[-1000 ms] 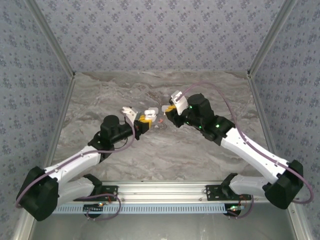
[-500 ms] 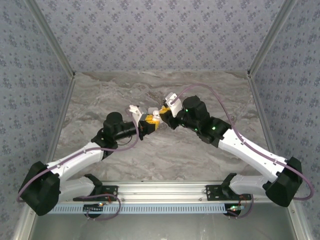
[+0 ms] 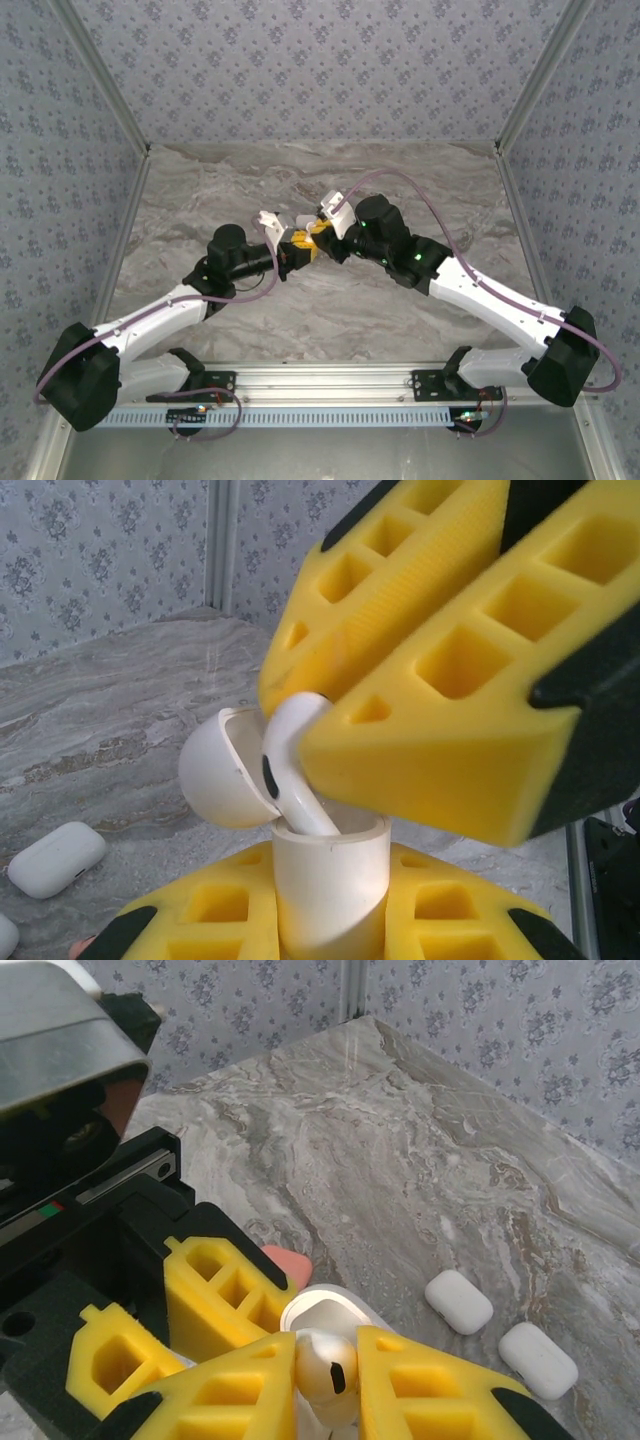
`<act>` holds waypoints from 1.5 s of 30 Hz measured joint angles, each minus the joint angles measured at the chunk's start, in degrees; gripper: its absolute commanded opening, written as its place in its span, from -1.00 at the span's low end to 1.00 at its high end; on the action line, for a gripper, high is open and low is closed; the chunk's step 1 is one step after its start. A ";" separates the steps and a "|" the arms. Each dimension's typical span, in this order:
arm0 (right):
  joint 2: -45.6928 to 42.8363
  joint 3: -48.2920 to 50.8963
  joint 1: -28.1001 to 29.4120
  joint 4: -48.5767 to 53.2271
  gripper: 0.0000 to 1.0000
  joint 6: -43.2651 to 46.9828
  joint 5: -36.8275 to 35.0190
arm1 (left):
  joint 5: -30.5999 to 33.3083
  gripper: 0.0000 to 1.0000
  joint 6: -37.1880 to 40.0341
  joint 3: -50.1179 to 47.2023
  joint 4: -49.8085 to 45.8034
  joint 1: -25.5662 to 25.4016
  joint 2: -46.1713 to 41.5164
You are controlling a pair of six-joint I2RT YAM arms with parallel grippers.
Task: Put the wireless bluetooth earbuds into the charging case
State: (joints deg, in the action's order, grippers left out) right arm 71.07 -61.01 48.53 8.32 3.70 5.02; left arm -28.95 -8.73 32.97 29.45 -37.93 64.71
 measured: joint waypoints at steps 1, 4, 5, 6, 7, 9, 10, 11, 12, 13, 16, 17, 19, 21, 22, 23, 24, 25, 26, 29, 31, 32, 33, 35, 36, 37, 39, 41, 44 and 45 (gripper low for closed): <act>0.00 -0.04 -0.02 0.31 -0.54 -0.02 0.39 | 0.02 -1.00 0.15 0.00 -0.04 0.00 -0.07; 0.00 -0.44 -0.37 1.31 -0.48 -0.24 1.79 | -0.02 -1.00 0.37 0.00 -0.22 -0.02 -0.20; 0.00 -0.57 -0.59 1.62 -0.45 -0.42 2.54 | -0.02 -1.00 0.39 0.00 -0.20 -0.02 -0.22; 0.00 -0.81 -0.83 1.99 -0.42 -0.70 3.43 | -0.02 -1.00 0.39 0.00 -0.20 -0.02 -0.22; 0.00 -1.03 -1.03 2.34 -0.38 -0.94 4.17 | -0.02 -1.00 0.39 0.00 -0.20 -0.07 -0.22; -0.07 -1.36 -1.66 2.75 -0.25 -1.86 6.43 | 0.02 -1.00 0.39 0.00 -0.02 -0.07 -0.24; -0.15 -1.51 -2.03 3.06 -0.19 -2.23 7.54 | 0.02 -1.00 0.39 -0.02 0.11 -0.07 -0.26; -0.26 -1.62 -2.54 3.30 -0.12 -2.84 8.92 | 0.02 -1.00 0.37 0.00 0.26 -0.07 -0.31; -0.42 -1.77 -2.95 3.52 -0.05 -3.17 10.05 | 0.02 -1.00 0.37 0.00 0.39 -0.07 -0.42; -0.68 -1.90 -3.52 3.58 0.01 -3.48 11.06 | 0.02 -1.00 0.37 0.00 0.44 -0.07 -0.52; -2.67 -2.05 -6.25 3.76 0.26 -4.96 13.86 | 0.02 -1.00 0.35 0.00 0.83 -0.07 -0.59; -3.69 -2.03 -7.67 3.82 0.39 -5.75 14.75 | 0.00 -1.00 0.33 -0.02 0.87 -0.07 -0.59; -5.77 -1.99 -10.73 3.58 0.64 -7.15 16.57 | 0.00 -1.00 0.31 -0.02 1.16 -0.07 -0.59; -8.09 -0.96 -14.67 2.08 0.90 -9.64 19.26 | -0.02 -1.00 0.11 -0.02 1.86 -0.07 -0.59; -8.83 -0.37 -16.17 1.36 0.97 -10.51 20.55 | -0.07 -1.00 0.09 -0.02 2.21 -0.07 -0.59; -9.42 0.46 -17.90 0.61 1.00 -11.96 22.12 | -0.22 -1.00 -0.09 -0.02 2.67 -0.07 -0.59; -9.57 1.16 -19.15 0.15 1.00 -13.18 23.71 | -0.26 -1.00 -0.31 -0.02 3.21 -0.07 -0.59; -9.25 1.66 -19.91 -0.11 1.00 -14.36 25.44 | -0.35 -1.00 -0.39 -0.02 3.67 -0.07 -0.59; -8.66 2.03 -20.20 -0.39 1.00 -15.26 27.04 | -0.44 -1.00 -0.52 -0.02 3.93 -0.07 -0.59; -5.57 2.43 -20.17 -1.20 1.00 -17.90 31.93 | -1.01 -1.00 -0.92 -0.02 4.52 -0.07 -0.57; -3.58 2.67 -19.58 -1.75 1.00 -19.12 34.32 | -1.53 -1.00 -0.98 -0.02 4.90 -0.07 -0.50; -2.82 2.69 -19.19 -1.84 1.00 -19.50 35.21 | -1.68 -1.00 -1.05 -0.02 5.01 -0.07 -0.50; -2.14 2.71 -18.67 -1.97 1.00 -19.76 35.98 | -1.75 -1.00 -1.20 -0.02 5.16 -0.07 -0.46; -1.20 2.69 -17.55 -2.29 1.00 -20.02 37.31 | -1.90 -1.00 -1.38 -0.02 5.25 -0.07 -0.39; -0.85 2.69 -17.00 -2.43 1.00 -20.04 37.99 | -1.95 -1.00 -1.38 0.00 5.27 -0.09 -0.31; -0.59 2.69 -16.52 -2.58 1.00 -20.04 38.56 | -1.95 -1.00 -1.38 0.00 5.33 -0.07 -0.20; -0.22 2.67 -15.85 -2.60 1.00 -20.04 39.54 | -1.95 -1.00 -1.40 0.00 5.27 -0.07 -0.02; -0.02 2.56 -15.58 -2.60 1.00 -20.02 40.02 | -1.97 -1.00 -1.38 0.00 5.33 -0.07 -0.02; -0.02 2.32 -15.50 -2.56 1.00 -19.96 40.26 | -1.92 -1.00 -1.36 0.00 5.40 -0.07 -0.02; -0.04 2.25 -15.50 -2.54 1.00 -19.78 40.26 | -1.90 -1.00 -1.36 0.00 5.49 -0.07 -0.02</act>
State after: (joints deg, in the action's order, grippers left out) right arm 71.02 -58.76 33.04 5.78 -16.08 45.28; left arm -30.85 -10.09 32.97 34.94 -38.00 64.69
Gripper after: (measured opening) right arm 0.997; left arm 0.196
